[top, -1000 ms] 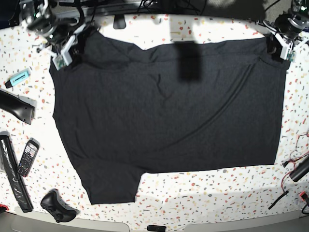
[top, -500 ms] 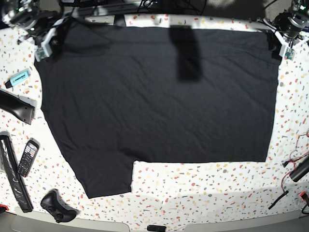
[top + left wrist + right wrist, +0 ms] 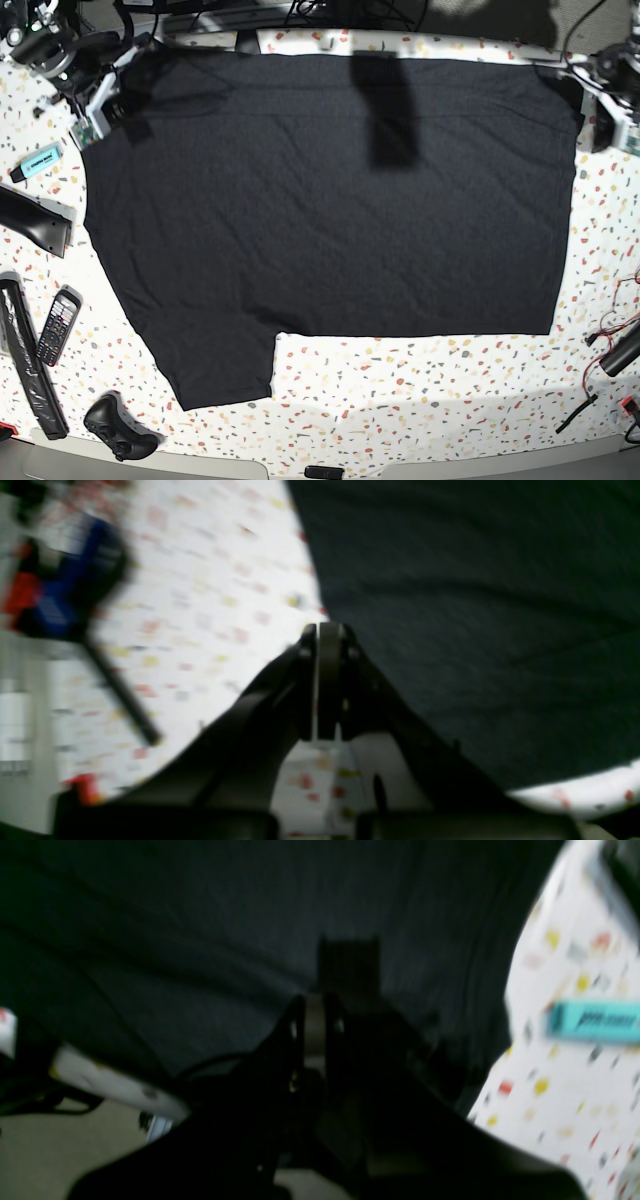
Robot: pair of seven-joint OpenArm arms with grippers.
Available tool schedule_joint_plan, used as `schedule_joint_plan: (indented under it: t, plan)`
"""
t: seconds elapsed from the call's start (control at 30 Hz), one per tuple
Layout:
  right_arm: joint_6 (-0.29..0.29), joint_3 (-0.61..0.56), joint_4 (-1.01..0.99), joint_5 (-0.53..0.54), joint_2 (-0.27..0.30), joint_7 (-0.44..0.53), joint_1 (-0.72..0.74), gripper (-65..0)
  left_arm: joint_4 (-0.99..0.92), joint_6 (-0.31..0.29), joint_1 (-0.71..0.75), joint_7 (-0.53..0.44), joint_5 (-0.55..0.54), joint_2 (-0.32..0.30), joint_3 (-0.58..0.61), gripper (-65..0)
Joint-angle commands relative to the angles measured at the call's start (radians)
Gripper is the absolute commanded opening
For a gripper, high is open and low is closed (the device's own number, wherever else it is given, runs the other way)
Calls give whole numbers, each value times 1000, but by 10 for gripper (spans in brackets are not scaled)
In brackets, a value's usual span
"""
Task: Fold the T-shirt properly
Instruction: 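Release shoulders and move both grippers to the shirt's side edges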
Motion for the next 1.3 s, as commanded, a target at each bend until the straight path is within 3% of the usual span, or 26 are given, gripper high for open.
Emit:
schedule_joint_plan:
  t: [0.0, 0.13, 0.17, 0.2, 0.27, 0.33, 0.5, 0.6, 0.9, 1.1, 1.27]
  plan:
    - [-2, 10, 14, 2, 14, 13, 19, -650, 16, 3, -9, -18, -24, -14, -19, -650]
    - [-2, 10, 14, 3, 14, 2, 111, -650, 13, 3, -79, -8, -79, -13, -27, -650]
    - [-2, 10, 13, 3, 14, 2, 134, -650, 12, 2, -104, -4, -99, -13, -27, -630]
    - [-2, 10, 10, 12, 14, 0, 158, -646, 10, 2, -130, -3, -111, -13, -27, -566]
    - [-4, 10, 0, 46, 14, -21, 202, -549, -2, 2, -189, 23, -146, -13, -27, -502]
    - [-6, 9, -19, 84, 14, -44, 253, -504, -37, 1, -263, 76, -190, -13, -24, -499]
    - [-5, 8, -104, 159, 14, -102, 396, -503, -224, -63, -490, 179, -268, -14, 29, -499]
    - [-5, 4, -176, 195, 14, -136, 487, -503, -371, -65, -627, 182, -271, -14, 105, -499]
    - [-5, -119, -454, 193, 72, -205, 732, -503, -950, -65, -1096, 121, -156, -13, 294, -499]
    - [-5, -135, -518, 193, 73, -233, 825, -503, -1420, -70, -1402, 14, -55, -13, 306, -499]
    - [-4, -135, -518, 193, 73, -246, 829, -503, -1692, -73, -1526, -101, 27, -12, 306, -499]
